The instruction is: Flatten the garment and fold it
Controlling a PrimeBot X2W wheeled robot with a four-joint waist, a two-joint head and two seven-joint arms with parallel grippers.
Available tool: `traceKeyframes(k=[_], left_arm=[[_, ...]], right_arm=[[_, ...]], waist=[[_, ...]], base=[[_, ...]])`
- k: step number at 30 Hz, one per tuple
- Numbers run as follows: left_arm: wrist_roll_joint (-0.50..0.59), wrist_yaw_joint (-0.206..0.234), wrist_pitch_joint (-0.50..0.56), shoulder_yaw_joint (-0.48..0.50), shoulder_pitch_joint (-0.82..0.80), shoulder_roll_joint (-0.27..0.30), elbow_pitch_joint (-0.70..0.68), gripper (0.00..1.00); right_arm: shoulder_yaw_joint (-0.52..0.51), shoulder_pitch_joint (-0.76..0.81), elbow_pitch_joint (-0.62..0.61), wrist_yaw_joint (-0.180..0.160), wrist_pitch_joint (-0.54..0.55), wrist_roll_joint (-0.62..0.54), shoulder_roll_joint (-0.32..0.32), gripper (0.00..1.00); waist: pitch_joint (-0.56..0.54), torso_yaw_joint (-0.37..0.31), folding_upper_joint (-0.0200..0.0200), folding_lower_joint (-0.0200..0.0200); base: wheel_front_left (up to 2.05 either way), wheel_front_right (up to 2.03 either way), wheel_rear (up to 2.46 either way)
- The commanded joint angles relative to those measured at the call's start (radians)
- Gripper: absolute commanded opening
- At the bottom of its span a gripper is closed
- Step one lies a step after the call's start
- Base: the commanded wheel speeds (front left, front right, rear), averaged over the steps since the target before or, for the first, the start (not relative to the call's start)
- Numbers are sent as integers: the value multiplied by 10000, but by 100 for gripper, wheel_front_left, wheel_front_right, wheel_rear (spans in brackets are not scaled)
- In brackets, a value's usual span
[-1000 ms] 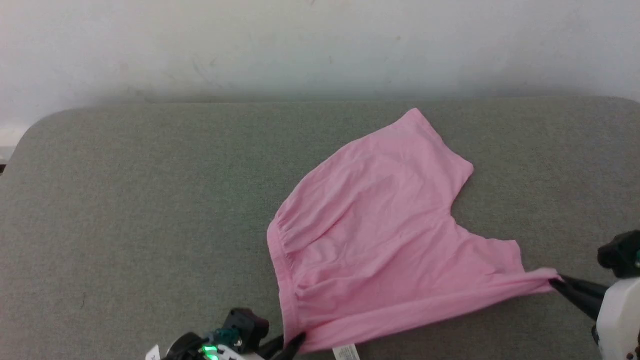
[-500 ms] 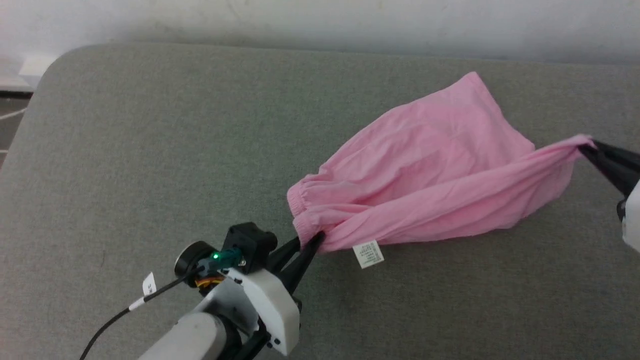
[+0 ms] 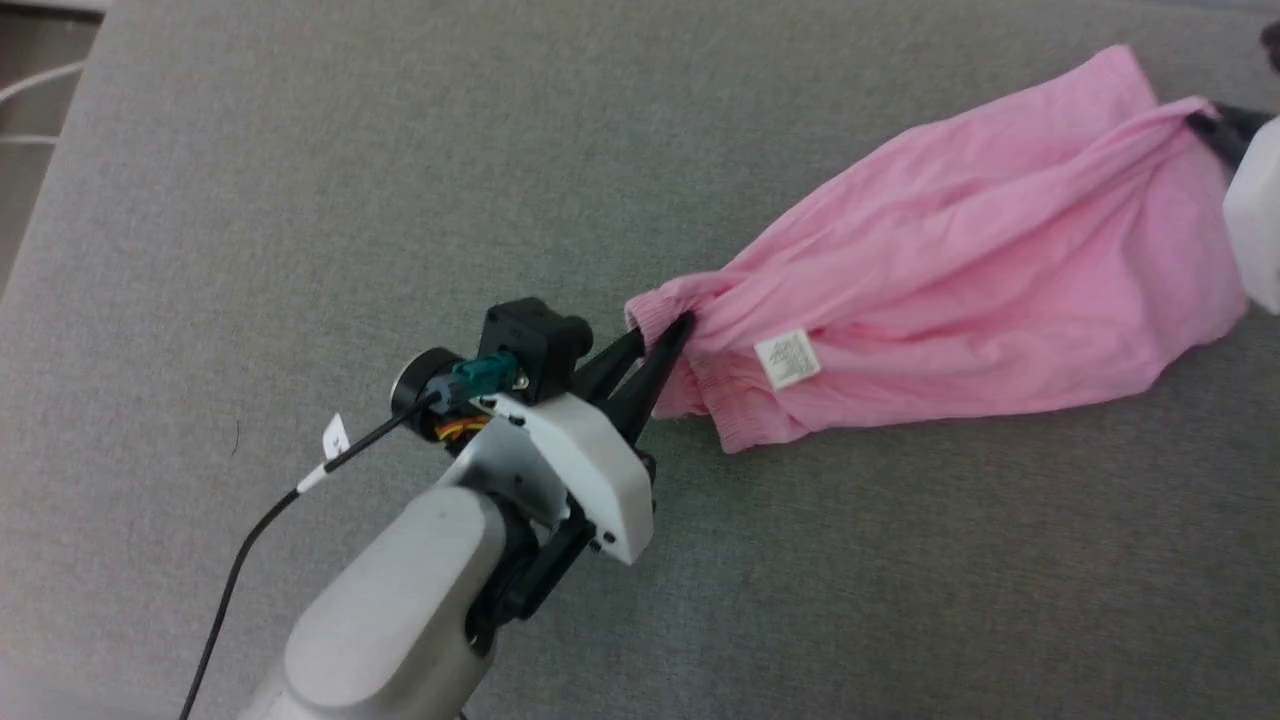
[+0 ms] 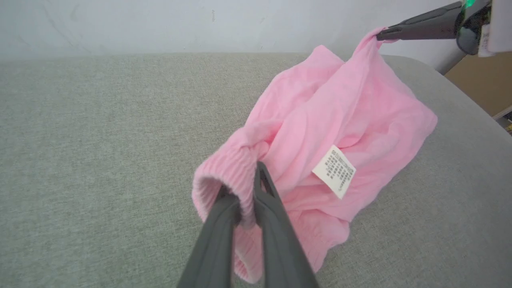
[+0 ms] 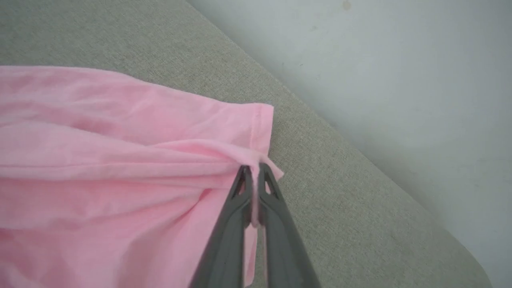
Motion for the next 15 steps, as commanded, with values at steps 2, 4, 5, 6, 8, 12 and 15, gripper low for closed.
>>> traceKeyframes(k=[2,4,5,6,8,12,15], left_arm=[[-40,20,-142,27,-350,-210,264,0],[-27,-6,-232,-1,-530,-372,493,0],[-15,-24,-268,-30,-602,-442,609,0],[-4,-46,-308,-63,-659,-505,717,0],[3,-87,-375,-128,-740,-627,906,0],[3,-155,-517,-242,-823,-819,1247,0],[-13,-197,-619,-299,-839,-910,1480,2]], right_arm=[[303,-605,669,-19,-33,-285,36,0],[586,-1036,1266,-19,-98,-475,56,0],[704,-1205,1546,-19,-147,-519,90,0],[820,-1345,1798,-19,-199,-524,141,0],[1019,-1572,2231,-19,-321,-514,219,0],[1422,-1848,2916,-19,-661,-463,317,0],[1588,-1966,3348,-19,-1094,-350,438,53]], waist=[[699,541,0,-3],[820,631,0,-3],[859,674,0,-3],[888,709,0,-3],[940,776,0,-3],[957,843,0,-3],[860,818,0,-3]], base=[[0,0,0],[0,0,0],[0,0,0],[0,0,0],[0,0,0],[0,0,0],[0,0,0]])
